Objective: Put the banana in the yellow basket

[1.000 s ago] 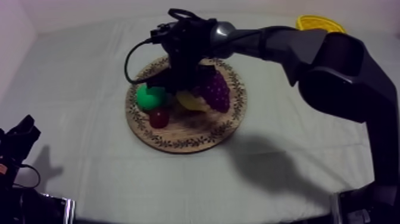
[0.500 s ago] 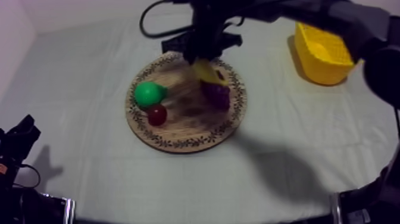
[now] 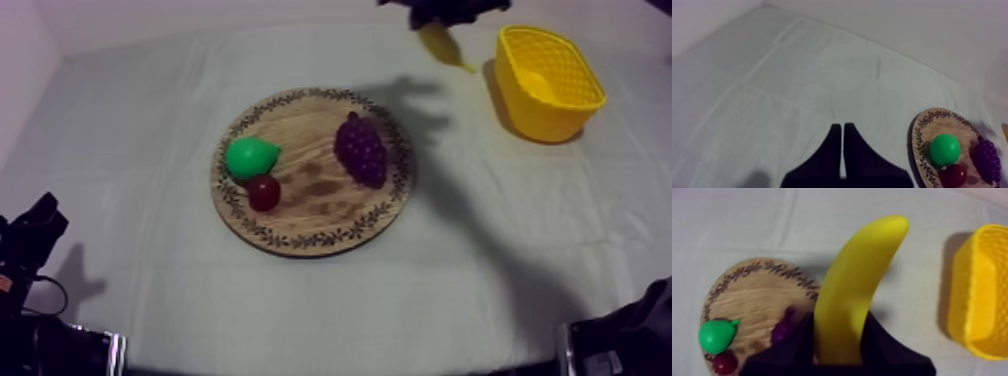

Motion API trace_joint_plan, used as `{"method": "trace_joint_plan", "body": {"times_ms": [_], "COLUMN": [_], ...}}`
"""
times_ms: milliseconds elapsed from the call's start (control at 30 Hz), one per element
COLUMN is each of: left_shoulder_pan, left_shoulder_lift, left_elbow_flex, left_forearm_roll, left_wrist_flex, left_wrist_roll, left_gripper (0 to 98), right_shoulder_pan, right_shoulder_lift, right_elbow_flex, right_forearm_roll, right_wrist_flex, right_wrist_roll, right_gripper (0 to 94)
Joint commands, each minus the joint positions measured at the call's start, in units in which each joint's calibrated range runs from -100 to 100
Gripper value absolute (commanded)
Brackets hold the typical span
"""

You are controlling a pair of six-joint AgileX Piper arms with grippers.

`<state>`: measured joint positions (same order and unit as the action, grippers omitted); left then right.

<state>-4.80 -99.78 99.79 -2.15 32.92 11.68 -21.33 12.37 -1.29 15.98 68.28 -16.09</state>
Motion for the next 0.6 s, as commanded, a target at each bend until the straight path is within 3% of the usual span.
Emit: {"method": "trace_joint_plan", "body": {"times_ms": [0,300,567], "left_shoulder_pan": [-0.01,-0.01,-0.01], "left_shoulder_lift": [-0.05,-0.05,-0.05], "left_elbow_flex": [-0.01,-0.01,-0.01], "left_forearm_roll": [-0.03,-0.03,-0.03], "left_wrist_flex": [-0.01,-0.01,-0.01], "left_wrist_roll": [0.0,0.02,0.0], "left_gripper": [0.1,0.1,0.1], "right_shoulder_pan": [3.69,14.12,19.78], "right_shoulder_lift": [-2.16,-7.74,-5.65], "right_elbow_flex": [2.15,7.89,10.95], "right_forearm_roll": [0.42,0.86,0.4], "right_wrist_flex": [-1.93,-8.99,-11.81], "right_wrist_roll": [1.16,6.29,10.58], "right_gripper": [17.2,17.1,15.9]}}
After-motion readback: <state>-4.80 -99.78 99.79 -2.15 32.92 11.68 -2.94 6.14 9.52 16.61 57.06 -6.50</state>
